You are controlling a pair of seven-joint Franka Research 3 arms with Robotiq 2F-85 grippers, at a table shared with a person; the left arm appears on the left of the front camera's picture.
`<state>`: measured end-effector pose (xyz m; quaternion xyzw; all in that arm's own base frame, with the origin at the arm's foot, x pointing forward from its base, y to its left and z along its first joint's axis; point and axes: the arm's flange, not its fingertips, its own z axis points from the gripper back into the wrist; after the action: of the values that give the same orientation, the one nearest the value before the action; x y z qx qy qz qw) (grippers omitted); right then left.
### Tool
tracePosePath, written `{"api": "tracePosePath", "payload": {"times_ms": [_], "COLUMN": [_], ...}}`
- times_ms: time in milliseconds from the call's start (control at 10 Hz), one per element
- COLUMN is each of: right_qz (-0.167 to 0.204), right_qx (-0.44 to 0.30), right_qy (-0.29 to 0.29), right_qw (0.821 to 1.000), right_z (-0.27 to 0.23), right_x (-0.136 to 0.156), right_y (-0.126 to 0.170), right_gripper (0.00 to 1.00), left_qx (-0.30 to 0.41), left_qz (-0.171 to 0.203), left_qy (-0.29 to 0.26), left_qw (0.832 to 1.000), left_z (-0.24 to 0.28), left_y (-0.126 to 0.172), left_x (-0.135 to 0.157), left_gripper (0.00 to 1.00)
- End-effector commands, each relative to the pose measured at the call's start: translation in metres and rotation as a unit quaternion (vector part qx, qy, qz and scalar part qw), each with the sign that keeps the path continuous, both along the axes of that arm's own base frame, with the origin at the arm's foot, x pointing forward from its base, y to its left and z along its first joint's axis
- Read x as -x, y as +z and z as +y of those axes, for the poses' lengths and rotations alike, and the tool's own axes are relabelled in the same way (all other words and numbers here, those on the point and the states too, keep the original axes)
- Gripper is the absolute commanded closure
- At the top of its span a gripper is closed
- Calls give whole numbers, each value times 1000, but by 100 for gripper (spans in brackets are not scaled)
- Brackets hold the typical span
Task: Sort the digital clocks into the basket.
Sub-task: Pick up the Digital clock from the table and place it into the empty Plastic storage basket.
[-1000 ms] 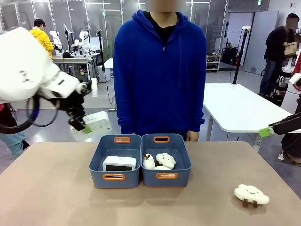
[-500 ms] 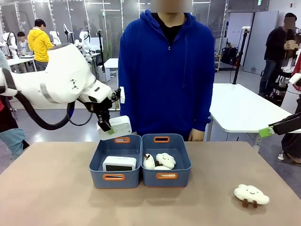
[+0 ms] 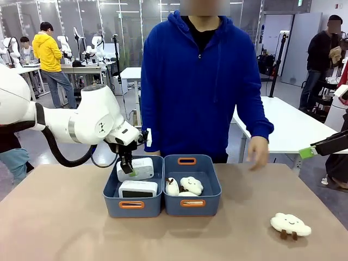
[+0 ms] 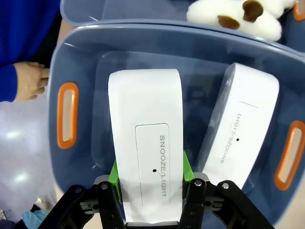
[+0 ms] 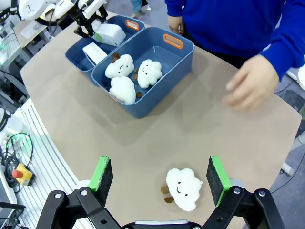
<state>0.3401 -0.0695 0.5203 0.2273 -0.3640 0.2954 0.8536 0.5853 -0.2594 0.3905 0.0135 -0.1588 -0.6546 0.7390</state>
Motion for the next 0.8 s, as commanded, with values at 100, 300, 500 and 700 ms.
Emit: {"api": "tracePosePath", "payload": {"times_ms": [100,300,500,700], "right_qz": [2,2,2,2], "right_qx": [5,5,5,5], "right_qy": [-6,-6,-6,-6], "right_qw": [1000,1000,1000,1000], "right_z": [1,1,1,1], "right_x": [1,1,1,1], "right_y": [-1,-1,-1,-1], "right_gripper": [0,0,0,0], "left_qx": [4,12,30,78], "left_qz": [2,1,-9,17], "left_qy": [6,8,15,38], "left_qw": [1000,1000,999,996], "left_z": [1,3,8,30], "left_y": [-2,4,10,22], "left_x": [-5,-4,-4,8], "left_gripper": [36,1,0,0]}}
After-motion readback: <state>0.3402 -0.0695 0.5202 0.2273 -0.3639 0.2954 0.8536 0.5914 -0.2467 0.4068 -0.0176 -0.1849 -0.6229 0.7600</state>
